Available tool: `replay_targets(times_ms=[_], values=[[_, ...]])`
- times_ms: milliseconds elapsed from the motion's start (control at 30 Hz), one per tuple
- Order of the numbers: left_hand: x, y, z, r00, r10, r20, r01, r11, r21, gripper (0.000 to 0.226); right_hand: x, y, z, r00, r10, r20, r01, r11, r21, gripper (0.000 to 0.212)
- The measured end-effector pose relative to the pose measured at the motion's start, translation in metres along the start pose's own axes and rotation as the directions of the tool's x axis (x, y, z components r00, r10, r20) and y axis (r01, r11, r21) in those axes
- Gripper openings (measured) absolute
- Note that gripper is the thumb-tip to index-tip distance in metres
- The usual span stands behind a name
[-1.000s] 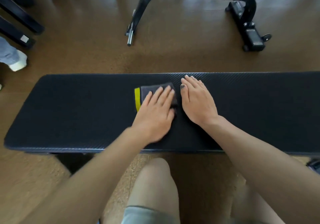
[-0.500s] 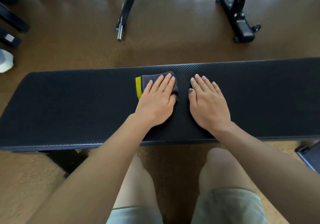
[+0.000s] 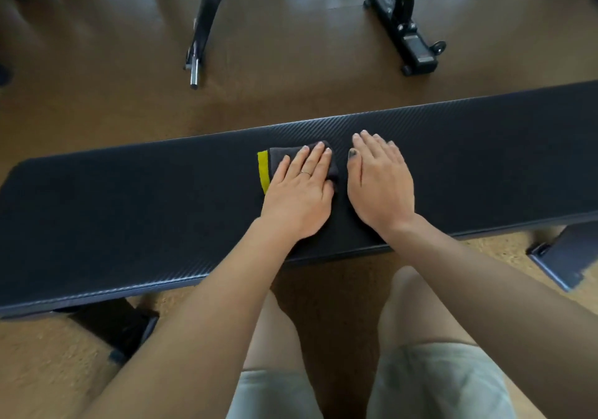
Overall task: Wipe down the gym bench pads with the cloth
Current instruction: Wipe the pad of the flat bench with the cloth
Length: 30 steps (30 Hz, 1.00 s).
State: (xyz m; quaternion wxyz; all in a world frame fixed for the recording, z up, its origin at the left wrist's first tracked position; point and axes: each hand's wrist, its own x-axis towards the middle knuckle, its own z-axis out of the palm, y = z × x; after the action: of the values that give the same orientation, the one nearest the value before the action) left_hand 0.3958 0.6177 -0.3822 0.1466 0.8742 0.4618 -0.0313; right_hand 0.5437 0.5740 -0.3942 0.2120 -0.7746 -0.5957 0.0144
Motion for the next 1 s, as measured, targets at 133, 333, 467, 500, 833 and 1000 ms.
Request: replay_targets(times_ms=[133,333,467,500,833,1000], values=[[-0.055,0.022,0.016,0.995,0.098,-0.009,-0.098,0.995,0.001,0.060,-0.017,0.025,-0.016,0.997,0.079,0.006,-0.078,0.992,-0.095,0.059],[-0.041,0.013,0.015,0.982,0.191,-0.006,-0.191,0.981,0.033,0.058,-0.032,0.042,-0.017,0.990,0.129,0.053,-0.124,0.989,-0.083,0.057],[0.035,0.012,0.001,0.993,0.122,0.009,-0.122,0.992,0.012,0.059,-0.028,0.041,-0.017,0.989,0.145,0.031,-0.142,0.987,-0.078,0.059],[0.048,0.014,-0.003,0.994,0.106,0.020,-0.106,0.994,0.013,0.059,-0.028,0.042,-0.017,0.989,0.146,0.028,-0.143,0.987,-0.073,0.059],[-0.008,0.012,0.004,0.980,0.198,0.035,-0.198,0.980,0.012,0.059,-0.028,0.040,-0.016,0.988,0.154,0.010,-0.153,0.984,-0.089,0.052],[0.073,0.007,-0.011,0.991,0.136,0.017,-0.137,0.990,0.021,0.057,-0.027,0.043,-0.013,0.987,0.159,-0.017,-0.159,0.983,-0.093,0.053]])
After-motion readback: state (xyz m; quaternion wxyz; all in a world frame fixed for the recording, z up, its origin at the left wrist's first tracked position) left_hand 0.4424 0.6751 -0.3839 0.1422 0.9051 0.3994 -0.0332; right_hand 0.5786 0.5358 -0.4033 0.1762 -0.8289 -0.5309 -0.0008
